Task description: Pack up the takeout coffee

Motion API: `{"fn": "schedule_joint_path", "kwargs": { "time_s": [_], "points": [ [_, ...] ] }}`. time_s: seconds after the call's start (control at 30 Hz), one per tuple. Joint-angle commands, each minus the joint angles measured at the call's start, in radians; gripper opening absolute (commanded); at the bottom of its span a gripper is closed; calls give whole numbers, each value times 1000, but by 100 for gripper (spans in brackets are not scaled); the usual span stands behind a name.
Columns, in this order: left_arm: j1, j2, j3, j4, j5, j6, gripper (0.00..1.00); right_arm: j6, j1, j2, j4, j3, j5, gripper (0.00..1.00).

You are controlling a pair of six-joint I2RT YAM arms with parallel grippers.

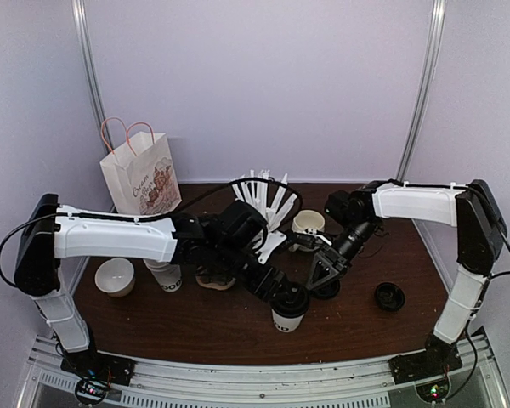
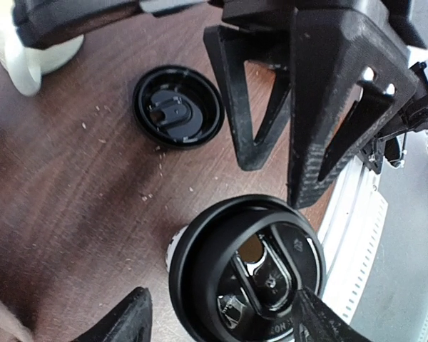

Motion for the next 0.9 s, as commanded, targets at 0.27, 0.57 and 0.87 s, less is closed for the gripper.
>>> {"fn": "schedule_joint_path", "kwargs": {
  "time_s": [0.27, 0.57, 0.87],
  "points": [
    [36, -121, -46, -17, -152, -103, 61, -59, 4, -115, 25, -68, -13, 52],
    [79, -94, -101, 72, -36, -198, 48, 59, 53, -197, 226, -230, -30, 67],
    [80, -55, -86, 65, -11, -190, 47, 57, 93, -119, 215, -190, -10, 63]
  ]
}}
